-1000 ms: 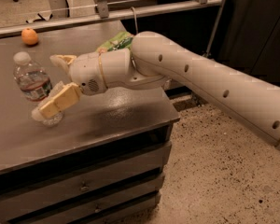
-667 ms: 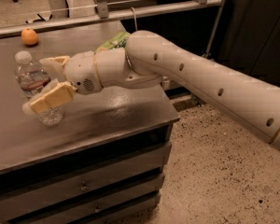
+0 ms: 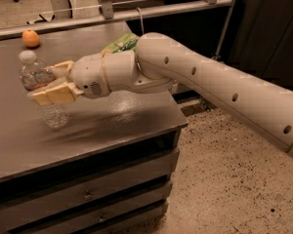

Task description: Move water bottle near orange

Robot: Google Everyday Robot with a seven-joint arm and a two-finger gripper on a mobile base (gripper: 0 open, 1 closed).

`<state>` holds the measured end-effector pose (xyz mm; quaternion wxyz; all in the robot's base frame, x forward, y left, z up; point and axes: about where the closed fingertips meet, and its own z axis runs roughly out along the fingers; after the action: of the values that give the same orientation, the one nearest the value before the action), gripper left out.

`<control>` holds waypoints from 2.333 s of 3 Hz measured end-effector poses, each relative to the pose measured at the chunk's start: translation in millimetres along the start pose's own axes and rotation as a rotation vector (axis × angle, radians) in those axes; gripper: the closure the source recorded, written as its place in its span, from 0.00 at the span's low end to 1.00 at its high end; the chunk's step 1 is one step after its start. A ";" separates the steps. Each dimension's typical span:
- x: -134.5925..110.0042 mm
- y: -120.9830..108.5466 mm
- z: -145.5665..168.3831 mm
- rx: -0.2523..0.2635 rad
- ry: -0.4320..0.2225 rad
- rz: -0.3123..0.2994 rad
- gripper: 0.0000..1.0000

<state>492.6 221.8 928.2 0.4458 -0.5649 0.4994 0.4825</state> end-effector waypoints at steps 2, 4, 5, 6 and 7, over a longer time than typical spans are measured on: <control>-1.4 -14.6 -29.5 0.064 0.016 -0.003 1.00; -3.3 -14.6 -29.6 0.076 0.003 -0.017 1.00; -4.7 -42.9 -30.2 0.087 -0.006 -0.083 1.00; -20.5 -93.9 -36.2 0.097 -0.005 -0.157 1.00; -24.9 -142.7 -36.3 0.092 0.021 -0.182 1.00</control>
Offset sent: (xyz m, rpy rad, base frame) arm 0.0144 -0.0227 0.0043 -0.0104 -0.0098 -0.0521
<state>637.2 204.2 961.0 0.5083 -0.5918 0.4722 0.4105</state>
